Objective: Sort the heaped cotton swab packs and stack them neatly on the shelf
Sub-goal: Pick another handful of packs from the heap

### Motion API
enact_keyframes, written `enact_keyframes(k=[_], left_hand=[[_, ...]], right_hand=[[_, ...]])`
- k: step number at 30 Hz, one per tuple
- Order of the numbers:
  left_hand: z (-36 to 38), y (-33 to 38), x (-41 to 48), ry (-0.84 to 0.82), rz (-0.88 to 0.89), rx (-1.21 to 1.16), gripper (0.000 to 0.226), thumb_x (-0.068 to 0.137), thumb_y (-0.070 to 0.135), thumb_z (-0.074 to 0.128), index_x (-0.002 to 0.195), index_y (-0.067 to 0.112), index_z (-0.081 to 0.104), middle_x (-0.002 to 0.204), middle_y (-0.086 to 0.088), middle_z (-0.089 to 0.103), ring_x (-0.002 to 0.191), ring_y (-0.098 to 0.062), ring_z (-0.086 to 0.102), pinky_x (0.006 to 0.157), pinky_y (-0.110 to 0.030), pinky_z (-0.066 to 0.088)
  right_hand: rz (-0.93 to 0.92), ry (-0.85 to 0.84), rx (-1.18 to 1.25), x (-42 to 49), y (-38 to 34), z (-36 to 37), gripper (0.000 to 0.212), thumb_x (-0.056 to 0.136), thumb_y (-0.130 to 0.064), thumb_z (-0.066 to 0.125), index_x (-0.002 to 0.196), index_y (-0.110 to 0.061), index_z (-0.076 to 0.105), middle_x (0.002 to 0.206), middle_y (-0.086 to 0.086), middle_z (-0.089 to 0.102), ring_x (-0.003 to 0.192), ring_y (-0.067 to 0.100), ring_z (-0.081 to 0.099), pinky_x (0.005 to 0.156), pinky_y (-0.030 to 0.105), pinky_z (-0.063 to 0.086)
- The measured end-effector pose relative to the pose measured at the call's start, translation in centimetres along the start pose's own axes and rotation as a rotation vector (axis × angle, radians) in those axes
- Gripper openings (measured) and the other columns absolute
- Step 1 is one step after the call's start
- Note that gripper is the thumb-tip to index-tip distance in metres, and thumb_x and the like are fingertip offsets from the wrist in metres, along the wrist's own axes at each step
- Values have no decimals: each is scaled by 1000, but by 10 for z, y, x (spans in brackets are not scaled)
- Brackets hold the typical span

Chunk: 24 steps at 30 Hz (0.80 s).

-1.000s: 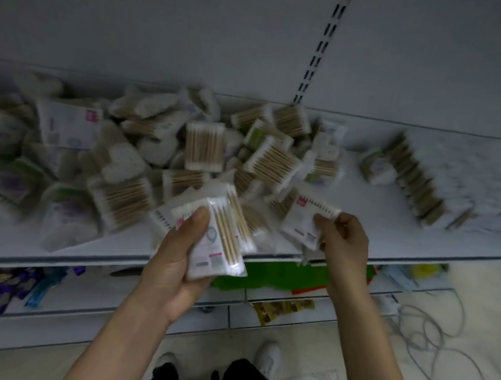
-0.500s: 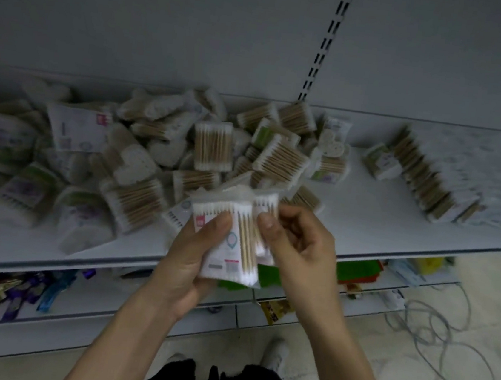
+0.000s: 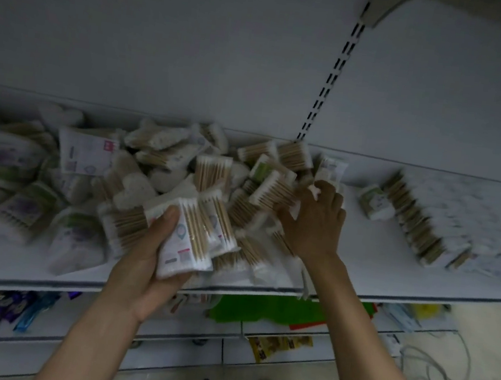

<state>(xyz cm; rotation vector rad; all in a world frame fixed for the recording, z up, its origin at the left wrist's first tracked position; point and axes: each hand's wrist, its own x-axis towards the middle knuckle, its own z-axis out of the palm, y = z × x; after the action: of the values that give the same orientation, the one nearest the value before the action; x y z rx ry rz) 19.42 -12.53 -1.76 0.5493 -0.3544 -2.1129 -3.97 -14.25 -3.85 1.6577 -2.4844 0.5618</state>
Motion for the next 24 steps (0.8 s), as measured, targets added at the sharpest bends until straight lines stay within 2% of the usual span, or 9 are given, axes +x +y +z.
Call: enact_keyframes(k=[2,4,6,10,13,15,19,21,24], left_hand=[[1,0,1,-4,10,-26,70,15,27,100,81,16,80,97,-5,75,87,-19,73,62,-35,59],[2,-2,3,-3,12,-42,71,16,29,101,82,16,80,100,-6,74,89,-20,72,69,-43,60],[4,-3,3,-23,3,-82,74,19,30,101,88,16,80,109,-9,72,97,-25,70,79,-52,56],[11,-1,4,-67,-16,-111,76,20,33,101,91,16,79,111,-10,71,95,-28,71,75,-52,57],[9,3,1,-96,-26,-87,71,25,33,101,90,15,79,107,-11,72,95,-28,71,83,-54,53],[8,6,-6,-127,-43,-90,69,28,31,101,90,13,79,107,-12,72,95,-28,70,86,-53,52],[6,12,-18,-95,-32,-65,76,12,25,100,82,7,79,93,-14,74,80,-26,73,62,-44,60],[5,18,-25,-116,-48,-60,73,12,26,100,80,8,79,89,-13,74,77,-27,73,56,-40,59],[2,31,-32,-151,-26,-39,75,15,28,101,84,8,79,96,-17,73,83,-31,72,60,-46,59]], right_hand=[[-33,60,46,1,-1,-2,48,78,-39,69,120,-17,57,131,11,43,121,32,36,91,39,28],[-51,152,151,-3,-2,-8,39,71,-31,76,105,-18,61,114,9,50,108,31,44,80,34,28],[-81,221,272,-11,-3,-20,35,69,-24,78,101,-20,64,103,4,47,97,25,47,77,30,32],[-182,162,538,-32,0,-49,29,79,-9,72,101,-26,65,103,-4,38,76,7,47,67,15,44],[-345,-6,686,-40,-3,-65,31,75,-3,61,88,-31,61,100,-13,44,83,4,56,64,10,44],[-402,-125,801,-42,-11,-74,40,69,4,57,84,-33,60,97,-7,48,86,11,57,65,15,43],[-527,-250,953,-44,-41,-83,33,72,-4,55,80,-34,61,96,-6,50,88,13,57,68,21,45],[-545,-246,956,-45,-60,-79,34,74,-5,54,81,-37,63,96,-9,51,86,10,58,68,17,45],[-593,-148,870,-42,-89,-68,34,79,-3,54,88,-34,64,97,-13,55,90,2,59,74,10,43]])
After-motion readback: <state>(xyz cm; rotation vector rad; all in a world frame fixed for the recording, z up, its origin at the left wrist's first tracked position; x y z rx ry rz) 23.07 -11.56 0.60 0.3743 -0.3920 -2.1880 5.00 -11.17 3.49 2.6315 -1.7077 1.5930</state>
